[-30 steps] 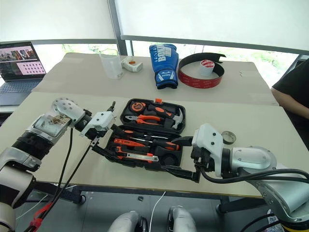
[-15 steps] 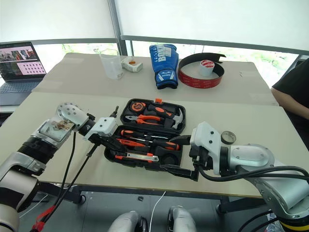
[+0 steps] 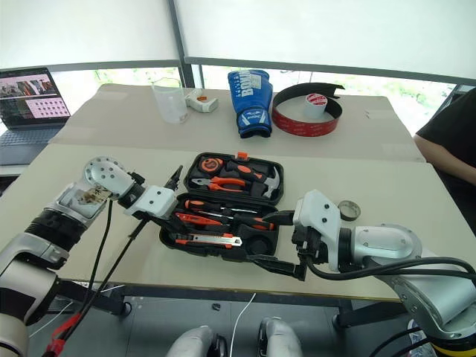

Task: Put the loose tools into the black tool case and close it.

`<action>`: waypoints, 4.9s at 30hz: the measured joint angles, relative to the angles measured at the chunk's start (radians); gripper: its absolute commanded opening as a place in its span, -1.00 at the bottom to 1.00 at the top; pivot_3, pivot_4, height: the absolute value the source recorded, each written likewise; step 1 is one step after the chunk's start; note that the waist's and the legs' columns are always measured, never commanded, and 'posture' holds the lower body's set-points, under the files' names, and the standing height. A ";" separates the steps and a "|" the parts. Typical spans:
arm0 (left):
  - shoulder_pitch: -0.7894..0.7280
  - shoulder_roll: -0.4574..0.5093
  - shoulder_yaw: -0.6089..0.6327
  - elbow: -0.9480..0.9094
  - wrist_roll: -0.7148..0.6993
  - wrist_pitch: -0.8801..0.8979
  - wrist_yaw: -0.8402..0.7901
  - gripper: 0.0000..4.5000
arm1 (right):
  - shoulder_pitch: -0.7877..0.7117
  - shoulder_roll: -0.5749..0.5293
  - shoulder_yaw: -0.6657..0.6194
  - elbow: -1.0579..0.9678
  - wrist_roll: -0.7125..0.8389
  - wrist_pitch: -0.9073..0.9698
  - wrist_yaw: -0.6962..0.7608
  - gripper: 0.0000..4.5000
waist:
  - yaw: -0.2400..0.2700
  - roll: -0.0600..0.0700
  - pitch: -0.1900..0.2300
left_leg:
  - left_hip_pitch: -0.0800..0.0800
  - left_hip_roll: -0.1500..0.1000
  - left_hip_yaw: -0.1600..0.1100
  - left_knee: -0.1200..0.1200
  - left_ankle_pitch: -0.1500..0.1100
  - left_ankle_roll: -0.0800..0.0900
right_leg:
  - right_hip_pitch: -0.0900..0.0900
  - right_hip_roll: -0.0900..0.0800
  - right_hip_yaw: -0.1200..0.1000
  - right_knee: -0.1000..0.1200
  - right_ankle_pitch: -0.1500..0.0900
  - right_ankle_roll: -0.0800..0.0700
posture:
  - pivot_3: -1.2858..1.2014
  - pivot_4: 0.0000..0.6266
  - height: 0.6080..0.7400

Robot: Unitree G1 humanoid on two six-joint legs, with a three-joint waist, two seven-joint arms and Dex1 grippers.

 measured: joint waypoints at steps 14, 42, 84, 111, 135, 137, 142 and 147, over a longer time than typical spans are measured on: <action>-0.036 -0.088 0.007 -0.052 -0.120 0.231 0.000 -0.97 | 0.004 0.002 -0.001 0.000 0.000 0.000 -0.005 1.00 | 0.002 0.000 0.000 | -0.005 -0.001 -0.001 0.006 -0.002 0.004 | -0.001 0.000 -0.001 -0.001 0.000 0.002 | 0.03 -0.52 0.80; 0.062 -0.148 0.218 -0.127 -0.097 0.366 0.020 -0.35 | 0.170 -0.036 -0.175 0.023 0.010 0.009 -0.027 1.00 | 0.005 -0.002 -0.001 | -0.006 0.000 -0.002 0.006 -0.003 0.005 | -0.001 0.000 -0.001 -0.002 0.000 0.002 | 0.03 -0.52 0.80; 0.304 0.043 0.501 -0.684 -0.415 0.863 0.263 1.00 | -0.271 -0.001 0.115 0.932 -0.549 -0.252 0.159 -0.99 | -0.008 0.004 0.002 | -0.002 0.000 0.001 0.004 -0.002 0.002 | 0.000 0.000 0.003 -0.001 0.000 0.004 | 0.03 -0.52 0.80; 0.388 0.123 0.450 -0.718 -0.372 0.763 0.213 1.00 | -0.168 0.063 0.359 0.316 -0.405 -0.117 0.313 0.29 | 0.001 0.006 0.003 | -0.002 -0.001 0.000 0.001 -0.001 0.001 | -0.001 -0.001 0.001 -0.002 -0.001 0.003 | 0.03 -0.52 0.80; 0.434 -0.020 0.533 -0.164 -0.100 0.516 0.566 -0.97 | -0.149 0.074 0.120 0.628 -0.474 -0.320 0.219 -1.00 | 0.009 0.005 0.003 | -0.003 -0.001 0.001 0.000 -0.001 0.001 | -0.001 -0.002 0.000 -0.002 0.000 0.003 | 0.03 -0.52 0.80; 0.419 -0.049 0.524 -0.167 -0.100 0.514 0.563 -0.97 | -0.149 0.099 0.139 0.682 -0.517 -0.364 0.194 -1.00 | 0.005 0.005 0.003 | -0.002 -0.001 0.002 -0.001 -0.001 0.001 | -0.001 -0.002 0.000 -0.002 0.000 0.003 | 0.03 -0.52 0.80; 0.428 -0.088 0.482 -0.226 -0.100 0.522 0.522 -0.97 | -0.151 0.136 0.167 0.744 -0.572 -0.401 0.166 -1.00 | -0.006 0.005 0.003 | -0.001 -0.001 0.003 -0.001 0.000 0.000 | -0.001 -0.002 0.001 -0.001 0.000 0.003 | 0.03 -0.52 0.80; 0.472 -0.070 0.476 -0.349 -0.139 0.616 0.464 -0.97 | -0.108 0.128 0.154 0.678 -0.568 -0.399 0.203 -1.00 | -0.004 0.005 0.003 | -0.002 -0.001 0.002 -0.001 -0.001 0.000 | -0.001 -0.002 0.001 -0.001 0.000 0.003 | 0.03 -0.52 0.80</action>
